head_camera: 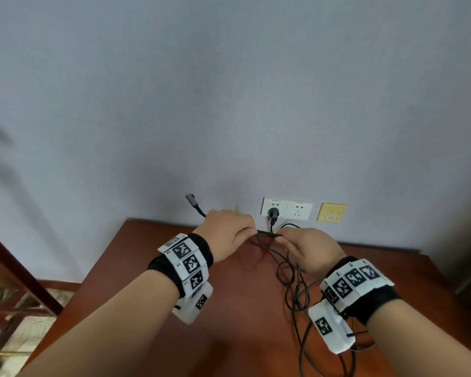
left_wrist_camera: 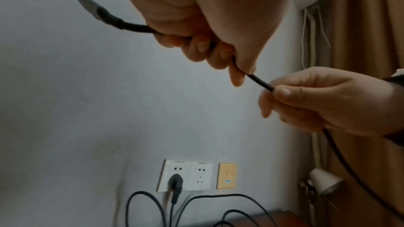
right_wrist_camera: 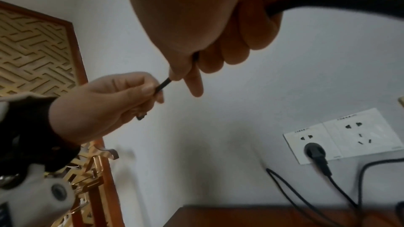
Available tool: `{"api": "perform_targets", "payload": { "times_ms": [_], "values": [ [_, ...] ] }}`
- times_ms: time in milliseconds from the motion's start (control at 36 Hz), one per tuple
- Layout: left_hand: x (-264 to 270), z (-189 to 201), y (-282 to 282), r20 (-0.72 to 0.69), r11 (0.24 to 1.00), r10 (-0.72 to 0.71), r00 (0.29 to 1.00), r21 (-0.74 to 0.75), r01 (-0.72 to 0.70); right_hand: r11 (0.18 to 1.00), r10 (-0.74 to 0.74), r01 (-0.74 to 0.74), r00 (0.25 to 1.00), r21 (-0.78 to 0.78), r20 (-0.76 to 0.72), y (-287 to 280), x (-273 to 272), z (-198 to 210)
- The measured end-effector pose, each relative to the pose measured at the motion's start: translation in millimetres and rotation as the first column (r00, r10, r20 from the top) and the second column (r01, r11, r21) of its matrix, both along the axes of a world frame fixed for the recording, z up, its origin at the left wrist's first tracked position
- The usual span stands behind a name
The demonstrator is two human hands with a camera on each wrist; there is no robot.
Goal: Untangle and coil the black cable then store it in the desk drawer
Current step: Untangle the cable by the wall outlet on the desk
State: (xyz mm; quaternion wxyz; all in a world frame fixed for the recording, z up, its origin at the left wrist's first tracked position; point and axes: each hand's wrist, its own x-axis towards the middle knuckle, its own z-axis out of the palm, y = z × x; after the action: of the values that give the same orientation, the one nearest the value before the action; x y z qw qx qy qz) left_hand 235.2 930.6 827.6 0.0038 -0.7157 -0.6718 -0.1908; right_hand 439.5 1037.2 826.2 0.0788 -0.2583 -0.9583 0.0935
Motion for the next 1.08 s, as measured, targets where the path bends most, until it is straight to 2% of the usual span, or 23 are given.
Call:
{"api": "perform_targets", "payload": {
  "times_ms": [83, 222, 306, 417, 528, 611, 722, 833, 917, 1083],
  "values": [
    [-17, -3, -6, 0.04, 1.0, -0.009, 0.999, 0.013, 0.008, 0.999, -0.025, 0.025, 1.0, -0.023, 0.01, 7, 11, 2],
    [-41, -8, -14, 0.005, 0.998, 0.055, 0.998, -0.003, -0.055, 0.987, -0.113, 0.113, 0.994, -0.112, 0.006, 17, 27, -2],
    [-37, -8, -15, -0.026, 0.993, 0.106, 0.994, -0.047, -0.107, 0.978, -0.141, 0.133, 0.989, -0.163, -0.036, 17, 27, -7],
    [-25, -11, -9, 0.002, 0.976, 0.209, 0.978, -0.06, -0.209, 0.984, -0.145, 0.13, 0.982, -0.126, -0.119, 17, 18, -8],
    [-3, -9, 1, 0.197, 0.993, 0.102, 0.975, -0.08, -0.087, 0.994, -0.086, 0.075, 0.983, -0.076, -0.163, 9, 3, -1],
    [23, -1, 9, 0.238, 0.996, 0.021, 0.971, -0.094, 0.001, 0.998, -0.036, 0.027, 0.988, -0.061, -0.151, 0, -12, 3],
    [40, 7, 14, 0.254, 0.995, 0.069, 0.965, -0.093, -0.046, 0.997, -0.021, 0.01, 0.99, -0.075, -0.143, -5, -20, 8],
    [33, 7, 13, 0.168, 1.0, -0.006, 0.986, 0.003, 0.006, 0.995, -0.019, 0.007, 0.993, -0.104, -0.117, -5, -16, 7],
    [24, 3, 9, 0.113, 0.998, -0.054, 0.992, 0.023, 0.051, 0.992, 0.006, -0.017, 0.996, -0.126, -0.091, -5, -12, 8],
    [-3, -4, 1, 0.084, 0.999, -0.015, 0.996, 0.037, 0.012, 0.985, 0.007, -0.015, 0.999, -0.175, -0.048, 3, 5, 11]
  ]
}}
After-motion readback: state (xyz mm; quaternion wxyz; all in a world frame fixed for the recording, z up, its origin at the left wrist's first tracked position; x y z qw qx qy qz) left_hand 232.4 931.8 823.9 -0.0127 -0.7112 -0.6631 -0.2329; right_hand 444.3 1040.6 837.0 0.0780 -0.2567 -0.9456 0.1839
